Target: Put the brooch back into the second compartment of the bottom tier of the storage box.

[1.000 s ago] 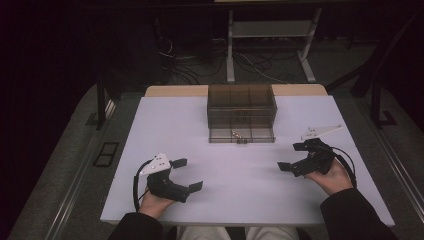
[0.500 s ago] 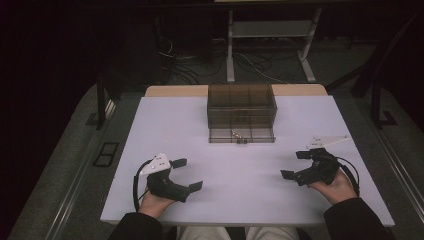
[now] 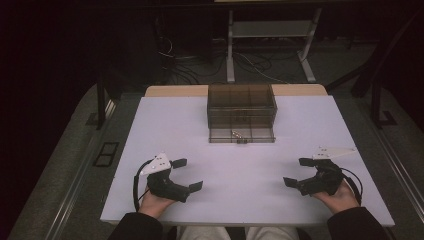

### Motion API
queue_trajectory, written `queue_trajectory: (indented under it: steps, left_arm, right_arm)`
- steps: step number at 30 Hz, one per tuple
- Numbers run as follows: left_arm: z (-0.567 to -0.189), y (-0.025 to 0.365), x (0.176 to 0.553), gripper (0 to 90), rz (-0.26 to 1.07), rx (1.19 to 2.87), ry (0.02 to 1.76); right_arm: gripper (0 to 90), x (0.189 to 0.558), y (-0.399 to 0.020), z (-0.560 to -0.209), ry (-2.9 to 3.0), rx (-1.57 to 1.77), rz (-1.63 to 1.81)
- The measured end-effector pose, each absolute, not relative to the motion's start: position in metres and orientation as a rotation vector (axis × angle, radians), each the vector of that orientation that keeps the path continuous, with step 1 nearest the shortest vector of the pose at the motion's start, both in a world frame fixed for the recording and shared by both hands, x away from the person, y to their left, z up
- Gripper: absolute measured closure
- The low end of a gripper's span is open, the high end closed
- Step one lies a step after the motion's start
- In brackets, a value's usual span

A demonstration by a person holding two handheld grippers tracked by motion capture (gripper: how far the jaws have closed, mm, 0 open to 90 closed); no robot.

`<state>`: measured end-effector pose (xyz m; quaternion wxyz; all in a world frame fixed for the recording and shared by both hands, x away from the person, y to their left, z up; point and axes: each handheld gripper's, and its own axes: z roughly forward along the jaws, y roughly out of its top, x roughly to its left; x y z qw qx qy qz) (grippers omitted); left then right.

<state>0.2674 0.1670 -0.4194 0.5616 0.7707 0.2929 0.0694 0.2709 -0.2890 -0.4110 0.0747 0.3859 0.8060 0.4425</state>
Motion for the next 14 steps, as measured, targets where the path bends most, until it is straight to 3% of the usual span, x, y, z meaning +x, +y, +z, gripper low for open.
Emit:
queue_trajectory:
  steps: [14]
  left_arm:
    - [-0.421, 0.166, 0.268, 0.0, 0.167, 1.841, 0.699]
  right_arm:
    - [0.4, 0.256, -0.297, -0.422, 2.344, 1.166, 1.379]
